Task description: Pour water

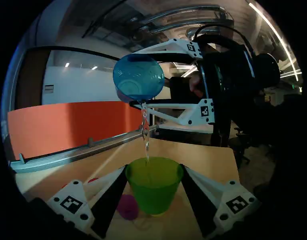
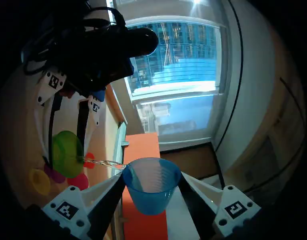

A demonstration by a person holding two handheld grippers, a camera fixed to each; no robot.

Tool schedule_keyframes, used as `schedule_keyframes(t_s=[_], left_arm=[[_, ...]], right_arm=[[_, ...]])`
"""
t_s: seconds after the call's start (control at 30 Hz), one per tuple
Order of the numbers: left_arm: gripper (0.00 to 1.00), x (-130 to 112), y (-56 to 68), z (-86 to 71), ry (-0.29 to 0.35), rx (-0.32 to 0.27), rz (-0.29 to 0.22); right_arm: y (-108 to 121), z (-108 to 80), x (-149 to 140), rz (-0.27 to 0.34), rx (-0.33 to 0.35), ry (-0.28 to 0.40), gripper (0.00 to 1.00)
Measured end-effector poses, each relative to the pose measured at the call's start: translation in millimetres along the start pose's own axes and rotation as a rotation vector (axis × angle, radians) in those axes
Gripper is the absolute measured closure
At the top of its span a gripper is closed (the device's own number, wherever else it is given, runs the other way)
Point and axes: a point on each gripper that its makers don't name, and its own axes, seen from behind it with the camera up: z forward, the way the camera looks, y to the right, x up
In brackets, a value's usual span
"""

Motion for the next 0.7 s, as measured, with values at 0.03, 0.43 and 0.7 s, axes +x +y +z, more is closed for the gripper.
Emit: schedule_keyframes(t_s=[0.03,0.43,0.7], left_arm=[[0.11,0,0.2,0.0,0.000,0.000,0.000],[0.11,-1,-2.2,-0.4,0.001,0.005,-0.005],[0.11,-1,-2.9,-1.2,0.001,0.006,-0.005]], right_arm=[[1,0.1,1,-0.003,-0.002,0.001,0.09],[5,1.0,9,-0.048,-0.014,0.009,0.09],[8,1.8,12,-0.077,-0.022,0.011,0.09]])
